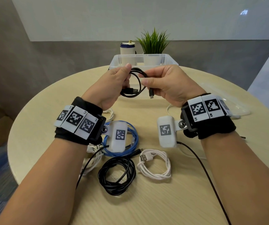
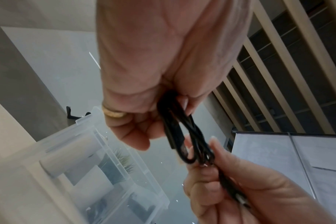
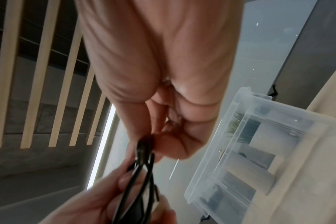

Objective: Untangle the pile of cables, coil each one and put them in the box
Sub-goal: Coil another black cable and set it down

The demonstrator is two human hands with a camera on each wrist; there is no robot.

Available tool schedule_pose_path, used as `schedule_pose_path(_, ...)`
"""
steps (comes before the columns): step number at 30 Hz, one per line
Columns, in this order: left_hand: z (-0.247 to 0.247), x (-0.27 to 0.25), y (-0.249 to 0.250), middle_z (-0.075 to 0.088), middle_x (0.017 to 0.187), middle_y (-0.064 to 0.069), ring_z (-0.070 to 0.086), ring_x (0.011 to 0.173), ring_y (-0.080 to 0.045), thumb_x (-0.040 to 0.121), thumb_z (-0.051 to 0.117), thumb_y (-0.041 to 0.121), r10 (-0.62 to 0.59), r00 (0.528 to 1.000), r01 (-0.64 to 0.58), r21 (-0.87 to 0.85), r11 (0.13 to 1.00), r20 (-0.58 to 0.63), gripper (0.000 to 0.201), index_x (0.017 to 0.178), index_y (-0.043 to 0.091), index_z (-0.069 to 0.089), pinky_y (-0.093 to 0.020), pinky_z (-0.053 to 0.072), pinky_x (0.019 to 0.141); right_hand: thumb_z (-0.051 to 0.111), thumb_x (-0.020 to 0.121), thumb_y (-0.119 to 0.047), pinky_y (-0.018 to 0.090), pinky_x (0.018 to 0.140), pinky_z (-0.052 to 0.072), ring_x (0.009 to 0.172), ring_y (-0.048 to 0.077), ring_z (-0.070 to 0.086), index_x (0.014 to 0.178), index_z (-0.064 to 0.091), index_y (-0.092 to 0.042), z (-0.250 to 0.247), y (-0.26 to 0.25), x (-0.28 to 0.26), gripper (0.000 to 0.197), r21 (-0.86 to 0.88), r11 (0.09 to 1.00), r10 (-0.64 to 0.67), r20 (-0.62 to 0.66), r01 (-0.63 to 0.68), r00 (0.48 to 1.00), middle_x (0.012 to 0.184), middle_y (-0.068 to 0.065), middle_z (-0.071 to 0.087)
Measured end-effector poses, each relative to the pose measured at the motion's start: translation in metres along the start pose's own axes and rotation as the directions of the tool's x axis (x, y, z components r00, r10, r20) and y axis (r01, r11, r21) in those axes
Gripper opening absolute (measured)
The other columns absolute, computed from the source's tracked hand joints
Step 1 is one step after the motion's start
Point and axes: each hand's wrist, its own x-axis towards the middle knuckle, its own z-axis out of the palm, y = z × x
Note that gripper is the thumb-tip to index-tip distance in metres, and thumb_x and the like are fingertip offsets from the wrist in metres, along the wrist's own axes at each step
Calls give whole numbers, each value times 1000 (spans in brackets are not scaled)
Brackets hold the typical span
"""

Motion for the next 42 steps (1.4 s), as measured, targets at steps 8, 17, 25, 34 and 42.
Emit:
schedule_pose_path(8,-6,2,-1,33,59,7,29,58,-10,103,33,33,5,1000,0,186,983,-28,36,69,20,37,-19,29,54,63,86,2,18,45,39,52,9,46,79,64,-7,-3,-3,0,11,-132,988,59,-122,-75,991,69,8,57)
schedule_pose_path(17,-5,2,-6,34,65,4,28,59,-12,100,40,37,-93,995,72,402,913,32,36,68,20,42,-31,26,63,59,87,2,12,40,38,45,3,46,86,61,1,-4,-12,1,2,245,951,226,-144,-187,963,73,6,51)
schedule_pose_path(25,0,1,-4,34,60,4,30,52,-9,102,35,32,-93,996,85,258,962,16,36,70,18,42,-16,30,44,65,82,6,18,44,49,54,15,66,78,57,-5,3,-9,-3,14,198,970,156,-70,-140,985,62,3,65)
schedule_pose_path(34,8,0,-1,39,51,9,37,47,-5,103,35,31,-79,996,82,-66,994,42,35,73,16,44,-17,42,48,72,72,9,39,70,58,71,24,62,65,54,-10,12,-1,0,27,-109,994,-37,-207,15,978,78,18,59)
schedule_pose_path(42,4,0,1,44,55,8,39,48,-8,100,37,43,-188,981,191,-79,978,38,37,74,19,48,-23,43,55,63,74,17,20,62,52,69,10,69,75,51,-9,10,2,0,29,-174,980,-115,-105,95,988,86,25,69)
